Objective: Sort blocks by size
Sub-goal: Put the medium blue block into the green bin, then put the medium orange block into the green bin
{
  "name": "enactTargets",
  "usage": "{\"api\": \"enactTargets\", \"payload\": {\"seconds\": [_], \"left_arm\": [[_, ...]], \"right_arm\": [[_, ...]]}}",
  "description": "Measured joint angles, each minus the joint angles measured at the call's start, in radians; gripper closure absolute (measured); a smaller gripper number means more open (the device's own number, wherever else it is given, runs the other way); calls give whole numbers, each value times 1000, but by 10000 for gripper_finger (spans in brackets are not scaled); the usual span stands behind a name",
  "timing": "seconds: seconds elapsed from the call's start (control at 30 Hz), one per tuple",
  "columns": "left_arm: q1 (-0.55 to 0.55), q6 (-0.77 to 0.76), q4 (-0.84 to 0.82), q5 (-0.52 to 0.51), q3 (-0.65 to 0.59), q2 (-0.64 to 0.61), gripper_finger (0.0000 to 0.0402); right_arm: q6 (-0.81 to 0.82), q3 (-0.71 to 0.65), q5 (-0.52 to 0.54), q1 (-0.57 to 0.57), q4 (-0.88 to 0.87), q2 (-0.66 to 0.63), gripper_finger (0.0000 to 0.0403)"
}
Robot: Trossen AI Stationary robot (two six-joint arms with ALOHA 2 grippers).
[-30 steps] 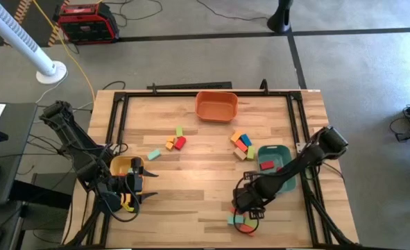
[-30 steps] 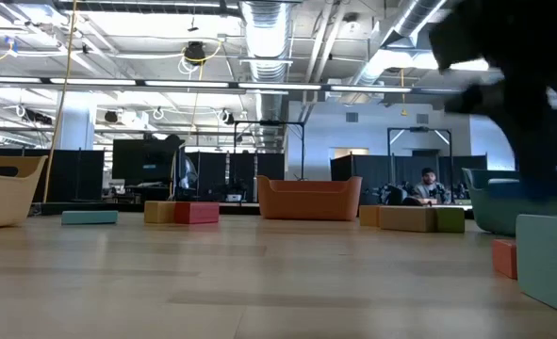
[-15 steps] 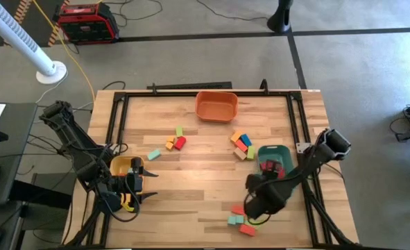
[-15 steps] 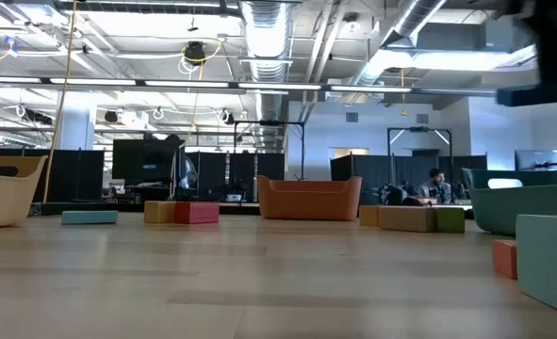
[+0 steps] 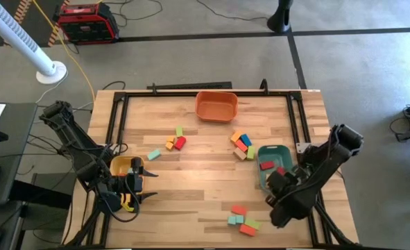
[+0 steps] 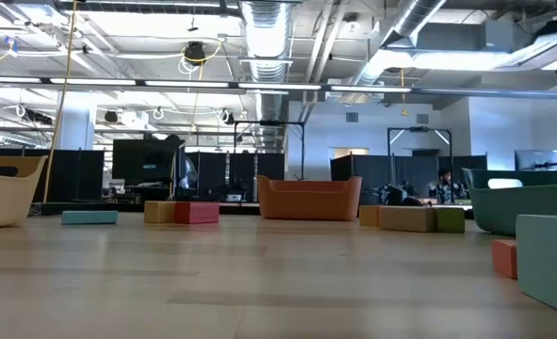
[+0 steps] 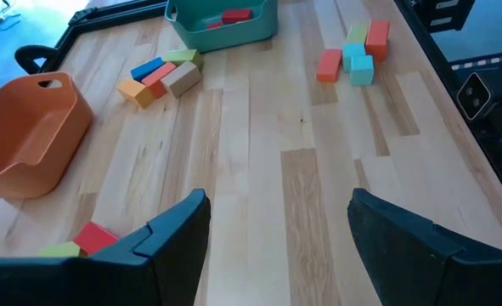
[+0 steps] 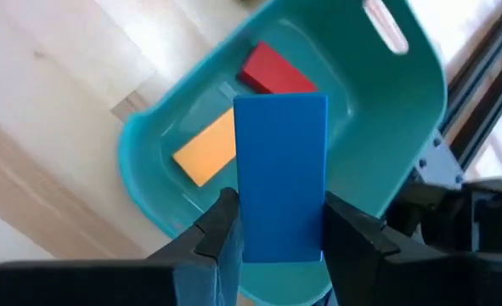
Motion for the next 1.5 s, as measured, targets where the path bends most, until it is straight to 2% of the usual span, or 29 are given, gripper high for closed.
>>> {"api": "enactTargets", "payload": {"seconds": [0.27,0.5,1.0,1.2,1.5], "left_arm": [[0,0,1,0,0,0,134],[0,-1,2,0,0,0,134],[0,-3,2,0,0,0,134],[0,-3,2,0,0,0,134],[0,-6,2,0,0,0,134]], "right_arm": [[35,-116,0,-20,131,-50,242],[35,-184,0,-46,179,-72,208],[28,-152,5,-61,181,-176,173],[-120,-103,76,-57,296,-194,173],[-465,-97,84,-58,731,-154,172]]}}
